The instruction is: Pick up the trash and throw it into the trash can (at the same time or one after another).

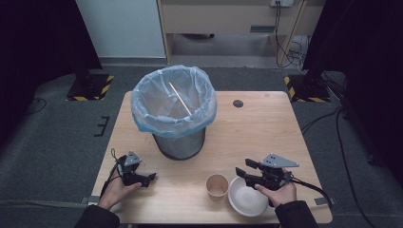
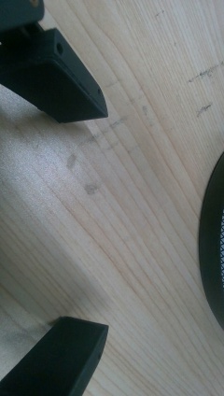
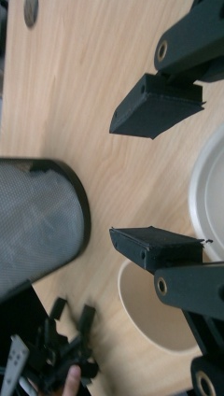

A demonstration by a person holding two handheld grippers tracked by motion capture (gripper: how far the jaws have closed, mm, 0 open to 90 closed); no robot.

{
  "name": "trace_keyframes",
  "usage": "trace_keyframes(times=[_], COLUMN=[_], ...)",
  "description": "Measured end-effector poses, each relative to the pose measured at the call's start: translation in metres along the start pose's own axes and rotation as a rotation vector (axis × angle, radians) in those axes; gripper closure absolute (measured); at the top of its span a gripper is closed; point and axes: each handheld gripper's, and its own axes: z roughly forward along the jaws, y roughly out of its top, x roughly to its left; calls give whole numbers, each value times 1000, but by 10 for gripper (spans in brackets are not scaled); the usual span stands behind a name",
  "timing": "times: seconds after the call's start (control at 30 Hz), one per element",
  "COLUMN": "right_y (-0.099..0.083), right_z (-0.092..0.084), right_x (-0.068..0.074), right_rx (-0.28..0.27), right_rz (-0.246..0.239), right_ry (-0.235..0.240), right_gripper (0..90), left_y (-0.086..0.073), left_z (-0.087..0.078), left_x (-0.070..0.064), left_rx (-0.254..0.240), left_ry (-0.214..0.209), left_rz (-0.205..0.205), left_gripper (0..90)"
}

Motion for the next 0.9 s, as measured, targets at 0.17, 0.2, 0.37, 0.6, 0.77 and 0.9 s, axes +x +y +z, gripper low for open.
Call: trace_keyframes(times=[0.17, 0.2, 0.37, 0.6, 0.77, 0.9], right_y=[1, 1, 4, 4, 2, -2], right_z=[4, 4, 11, 20, 29, 36], right_x=[9, 9, 16, 19, 26, 27], right_rx=[12, 12, 43, 106, 169, 216], right_rz=[20, 20, 15, 22, 1, 2], right_ry=[48, 48, 85, 115, 132, 136], right_gripper=[472, 472, 504, 569, 596, 613], left_y=[0, 0, 0, 0, 0, 0], left_z=[0, 0, 0, 0, 0, 0], left_x=[0, 0, 0, 0, 0, 0], left_rx=[0, 0, 1, 1, 1, 1], left_ry=[-1, -1, -2, -3, -3, -3], left_rz=[0, 0, 2, 2, 2, 2], left_gripper=[0, 0, 0, 0, 0, 0])
